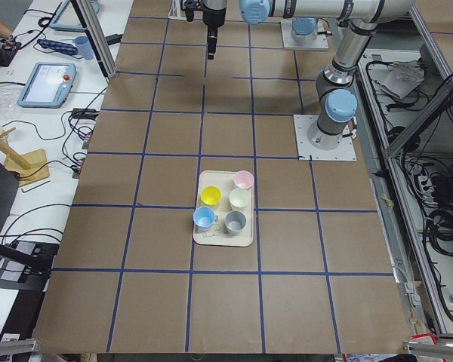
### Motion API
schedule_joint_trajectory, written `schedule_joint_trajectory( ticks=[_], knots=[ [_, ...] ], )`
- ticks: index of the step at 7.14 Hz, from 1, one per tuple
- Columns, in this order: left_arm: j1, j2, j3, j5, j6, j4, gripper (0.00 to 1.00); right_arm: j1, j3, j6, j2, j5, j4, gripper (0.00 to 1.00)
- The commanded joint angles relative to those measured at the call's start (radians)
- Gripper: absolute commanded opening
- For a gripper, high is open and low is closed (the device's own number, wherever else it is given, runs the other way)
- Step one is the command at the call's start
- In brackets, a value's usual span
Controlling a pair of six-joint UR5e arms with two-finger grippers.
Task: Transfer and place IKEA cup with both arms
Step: 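Move the right gripper to the light blue cup on the wire rack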
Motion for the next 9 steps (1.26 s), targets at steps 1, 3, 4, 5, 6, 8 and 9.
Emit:
schedule_joint_trajectory(
  ticks=[1,3,4,5,6,8,9],
  knots=[
    [0.0,0.0,0.0,0.0,0.0,0.0,1.0,-0.071,0.01,-0.126,0.039,0.015,-0.042,1.0],
    [0.0,0.0,0.0,0.0,0.0,0.0,1.0,-0.085,0.01,-0.175,0.131,0.015,-0.18,1.0],
    [0.0,0.0,0.0,0.0,0.0,0.0,1.0,-0.085,0.01,-0.175,0.149,0.018,-0.211,1.0],
    [0.0,0.0,0.0,0.0,0.0,0.0,1.0,-0.085,0.01,-0.175,0.151,0.018,-0.211,1.0],
    [0.0,0.0,0.0,0.0,0.0,0.0,1.0,-0.085,0.01,-0.174,0.156,0.02,-0.211,1.0],
    [0.0,0.0,0.0,0.0,0.0,0.0,1.0,-0.084,0.01,-0.172,0.171,0.02,-0.211,1.0],
    [0.0,0.0,0.0,0.0,0.0,0.0,1.0,-0.084,0.008,-0.171,0.183,0.018,-0.211,1.0]
  ],
)
